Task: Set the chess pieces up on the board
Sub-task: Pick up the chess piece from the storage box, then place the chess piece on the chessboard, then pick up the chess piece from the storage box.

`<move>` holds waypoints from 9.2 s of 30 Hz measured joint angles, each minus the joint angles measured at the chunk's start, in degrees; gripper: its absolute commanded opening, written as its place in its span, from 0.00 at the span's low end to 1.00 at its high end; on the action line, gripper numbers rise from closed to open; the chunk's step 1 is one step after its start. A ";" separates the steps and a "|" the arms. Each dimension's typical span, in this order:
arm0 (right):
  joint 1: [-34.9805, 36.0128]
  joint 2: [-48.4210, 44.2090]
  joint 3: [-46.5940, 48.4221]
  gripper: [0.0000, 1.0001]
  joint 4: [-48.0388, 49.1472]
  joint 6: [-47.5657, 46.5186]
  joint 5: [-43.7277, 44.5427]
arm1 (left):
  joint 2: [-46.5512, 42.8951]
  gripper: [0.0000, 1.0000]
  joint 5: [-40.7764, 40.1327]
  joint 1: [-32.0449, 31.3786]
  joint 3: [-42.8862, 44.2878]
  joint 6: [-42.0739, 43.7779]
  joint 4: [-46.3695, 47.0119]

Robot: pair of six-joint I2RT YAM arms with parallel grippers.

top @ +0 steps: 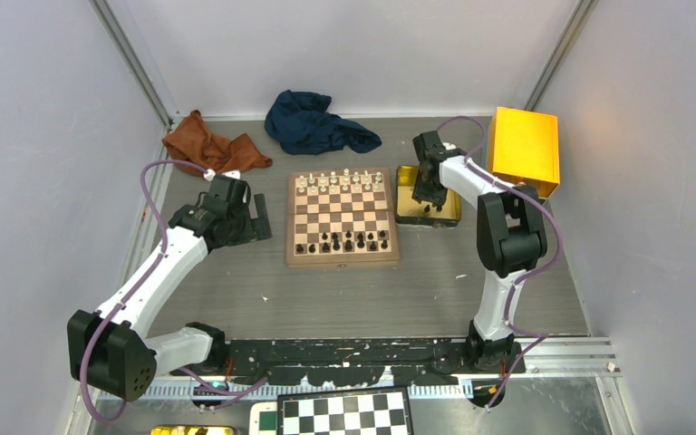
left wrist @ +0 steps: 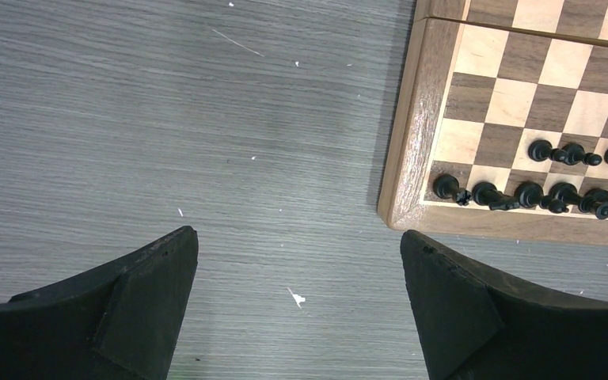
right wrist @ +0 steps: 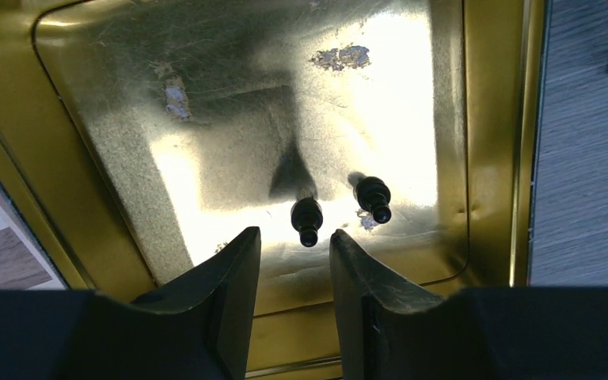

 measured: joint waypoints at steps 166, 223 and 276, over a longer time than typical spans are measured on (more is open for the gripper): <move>40.22 19.10 32.13 0.30 -13.99 -4.83 -2.97 | -6.75 1.00 0.24 0.42 -4.31 -0.24 -0.17; 0.22 -3.08 -0.76 0.54 -3.41 0.07 6.16 | -3.61 1.00 0.26 0.44 -3.89 -0.22 -0.26; -4.59 0.83 -2.14 0.04 2.40 0.46 1.55 | 0.13 1.00 0.00 0.63 -1.03 -0.02 -0.59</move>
